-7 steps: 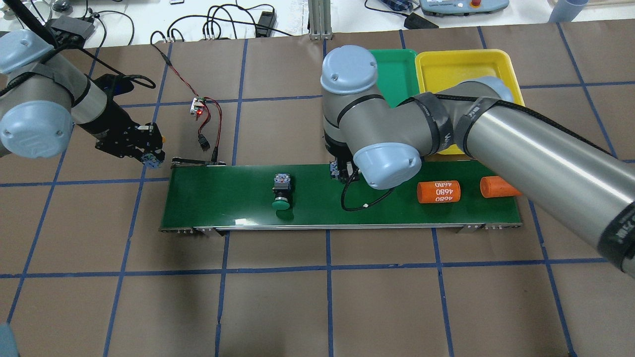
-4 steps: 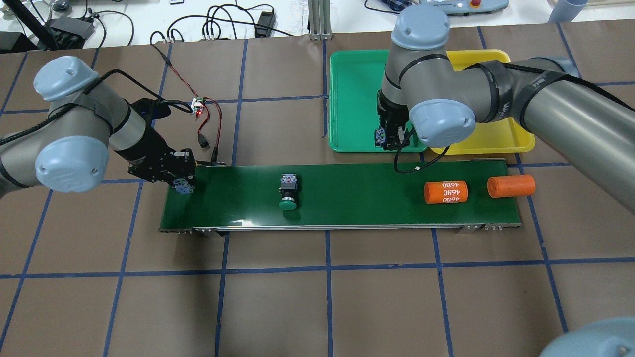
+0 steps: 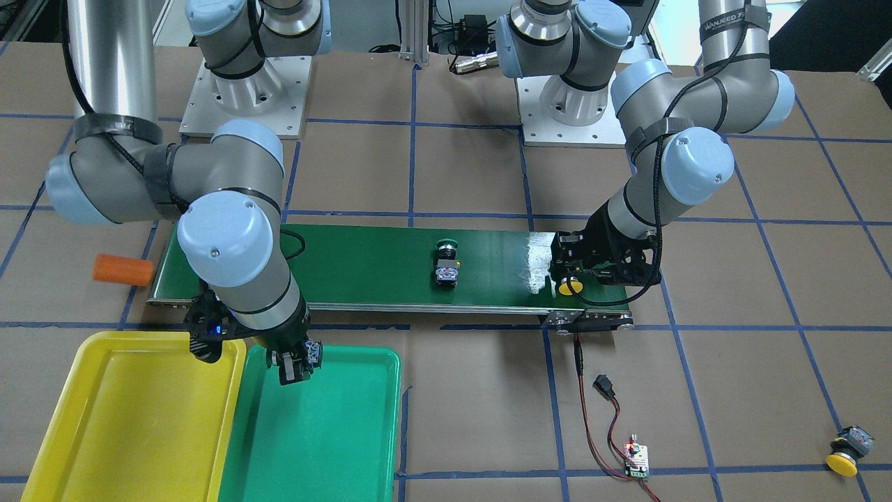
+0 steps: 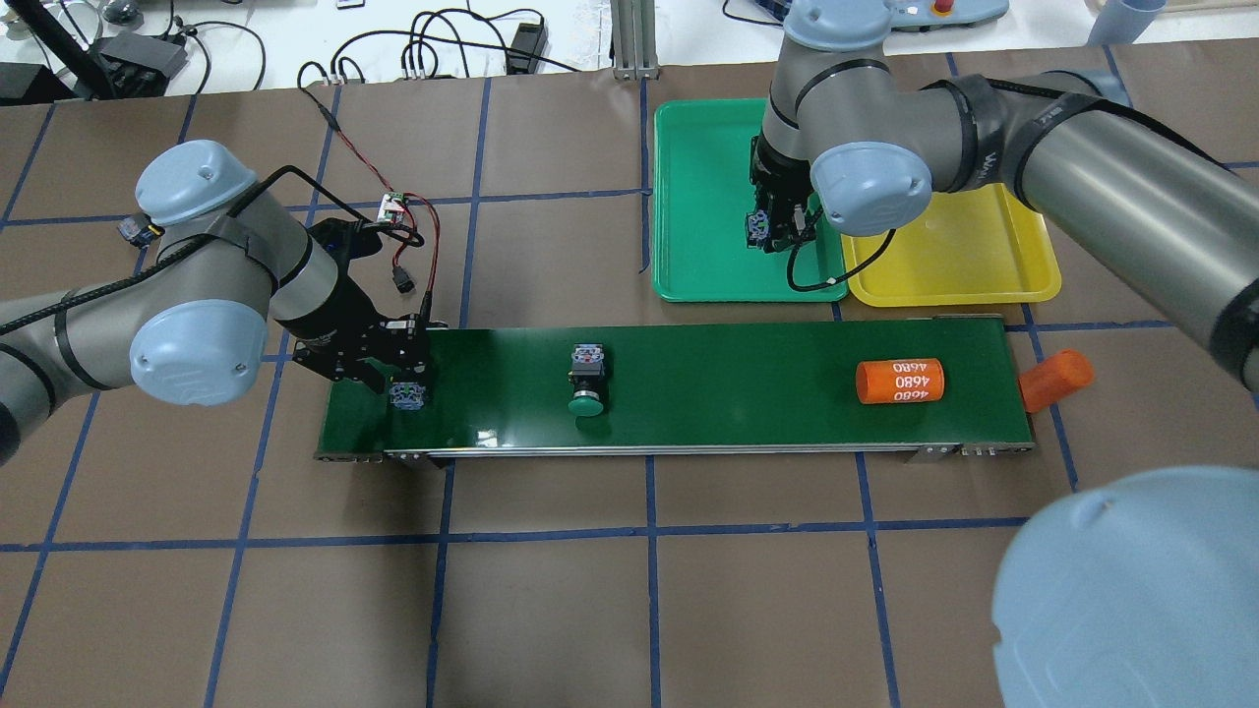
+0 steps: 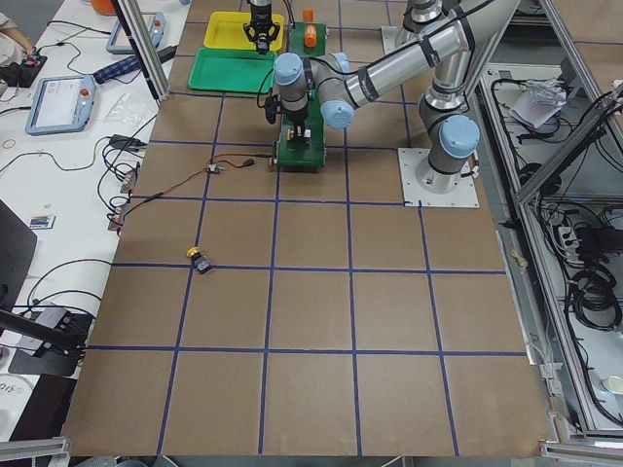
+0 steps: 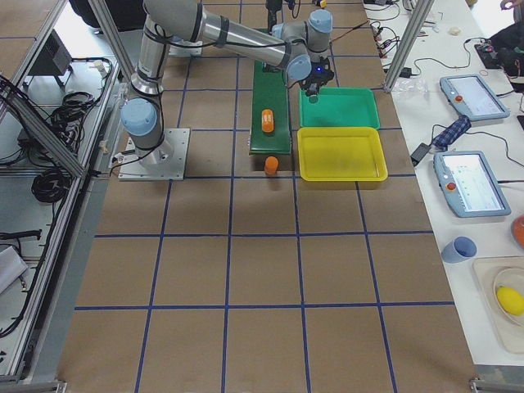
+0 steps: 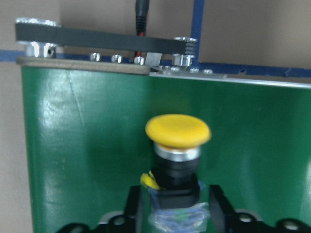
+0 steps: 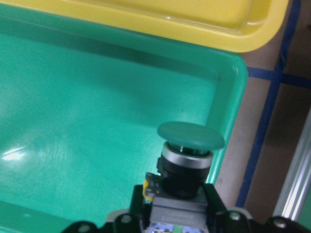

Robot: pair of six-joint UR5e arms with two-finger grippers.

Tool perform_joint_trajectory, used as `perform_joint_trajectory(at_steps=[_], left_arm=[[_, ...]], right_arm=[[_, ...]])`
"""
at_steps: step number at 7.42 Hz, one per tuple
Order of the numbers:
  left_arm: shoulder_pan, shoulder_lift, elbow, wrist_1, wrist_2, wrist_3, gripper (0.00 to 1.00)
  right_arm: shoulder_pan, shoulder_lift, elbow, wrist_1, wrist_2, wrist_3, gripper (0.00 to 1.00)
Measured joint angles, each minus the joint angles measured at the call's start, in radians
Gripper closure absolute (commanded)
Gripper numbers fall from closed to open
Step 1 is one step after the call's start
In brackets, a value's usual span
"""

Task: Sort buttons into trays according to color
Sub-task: 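Release the button in the green tray while the left gripper reaches for another part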

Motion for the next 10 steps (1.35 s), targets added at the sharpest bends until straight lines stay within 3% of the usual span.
perform_joint_trajectory(at_steps=[2, 5, 6, 7, 8, 10], left_arm=[[0.045, 0.014, 0.044, 0.003, 0.008, 0.018, 0.0], [0.285, -0.107, 0.316, -0.154, 0.052, 0.331, 0.0], [0.323, -0.185, 0.419, -0.166, 0.084, 0.446, 0.0], [0.354, -0.265, 0.512, -0.171, 0.102, 0.549, 0.0], [0.392, -0.341, 0.587, -0.171, 0.108, 0.635, 0.0], [0.439, -0.439, 0.656, -0.162, 0.118, 0.756, 0.0]], right_arm=[[-0.005, 0.044, -0.014, -0.024, 0.001, -0.001, 1.0], [-0.025, 0.072, -0.013, -0.026, 0.002, -0.002, 0.99], [-0.027, 0.083, -0.012, -0.026, 0.001, -0.001, 0.87], [-0.028, 0.088, -0.01, -0.026, 0.001, -0.001, 0.26], [-0.028, 0.092, -0.006, -0.026, 0.0, -0.001, 0.0], [-0.029, 0.095, -0.002, -0.03, -0.003, -0.021, 0.0]])
